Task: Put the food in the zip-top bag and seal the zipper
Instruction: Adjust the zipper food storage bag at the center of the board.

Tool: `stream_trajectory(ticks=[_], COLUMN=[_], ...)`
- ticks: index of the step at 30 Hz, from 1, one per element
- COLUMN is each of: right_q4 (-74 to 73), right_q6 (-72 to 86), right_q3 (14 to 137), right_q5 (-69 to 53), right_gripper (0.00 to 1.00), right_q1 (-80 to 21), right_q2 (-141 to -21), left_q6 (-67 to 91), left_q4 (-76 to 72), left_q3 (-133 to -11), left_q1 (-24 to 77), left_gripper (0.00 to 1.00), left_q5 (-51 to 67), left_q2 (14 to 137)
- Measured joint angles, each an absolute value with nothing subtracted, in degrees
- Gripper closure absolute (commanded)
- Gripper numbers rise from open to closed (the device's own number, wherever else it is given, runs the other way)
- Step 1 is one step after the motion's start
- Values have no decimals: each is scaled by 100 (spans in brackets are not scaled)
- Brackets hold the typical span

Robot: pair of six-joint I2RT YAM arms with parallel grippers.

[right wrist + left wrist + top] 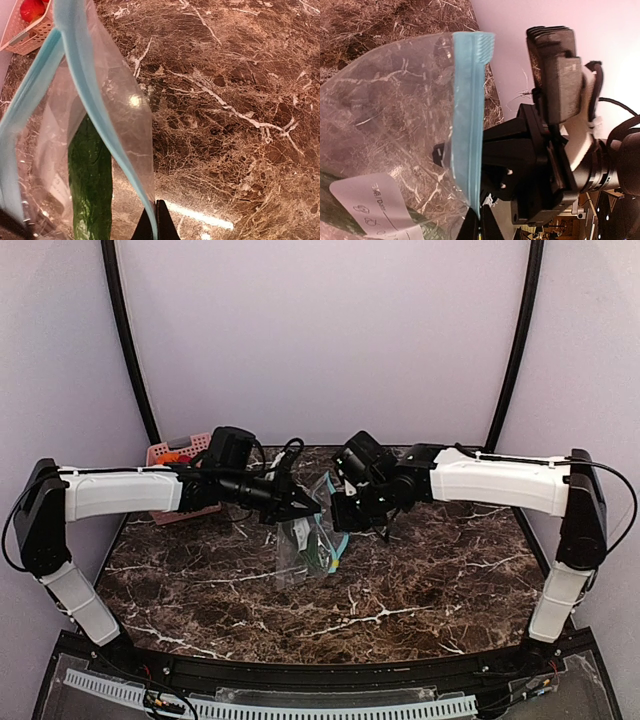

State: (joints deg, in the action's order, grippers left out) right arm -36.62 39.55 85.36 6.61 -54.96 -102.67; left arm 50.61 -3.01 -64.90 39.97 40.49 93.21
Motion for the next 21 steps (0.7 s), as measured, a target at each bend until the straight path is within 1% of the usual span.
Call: stream_trajectory(ticks=[7, 8, 9, 10, 11, 12, 13, 14, 17, 19, 21], right_q4=[-3535, -3505, -3463, -3430, -3402, -3382, -3350, -3317, -3186, -3120, -2998], right_q6=[3927, 3929, 3931, 3935, 3953, 3966, 3986, 4010, 4117, 4158, 4217], right_q3=[8547, 8532, 8499, 8460, 8401, 8344, 8274, 8204, 8038, 8020, 8020], right_q5=[489, 456, 423, 399, 375, 362, 344, 320, 228, 185, 143], right_gripper=[100, 100, 100, 100, 100, 100, 100, 100, 100, 100, 100], right_q1=[-5494, -5489, -5485, -5481, -5474, -5470, -5468, -5463, -5463, -5463, -5463], right_q2=[-10158, -10123, -10086, -10044, -9994, -9959, -9918, -9885, -9830, -9830, -9815], left_q6=[4974, 4934, 4877, 4821, 4744, 4652, 4598, 4543, 4399, 4324, 4296], left_q4=[-263, -226, -172, -110, -8, 62, 150, 220, 399, 482, 502], left_q3=[-6451, -6451, -6451, -6451, -6451, -6449, -6438, -6431, -6399, -6396, -6396], left_q1=[3997, 3997, 3997, 3997, 3997, 3997, 3997, 3997, 4007, 4029, 4108], left_gripper=[99, 94, 82, 76, 63, 58, 50, 47, 33, 26, 23], left_q5=[4064, 4038, 3990, 3946, 3876, 3830, 3756, 3704, 3588, 3533, 3498], left_q2=[9345, 9345, 9345, 9347, 9354, 9360, 9365, 9367, 9367, 9367, 9367])
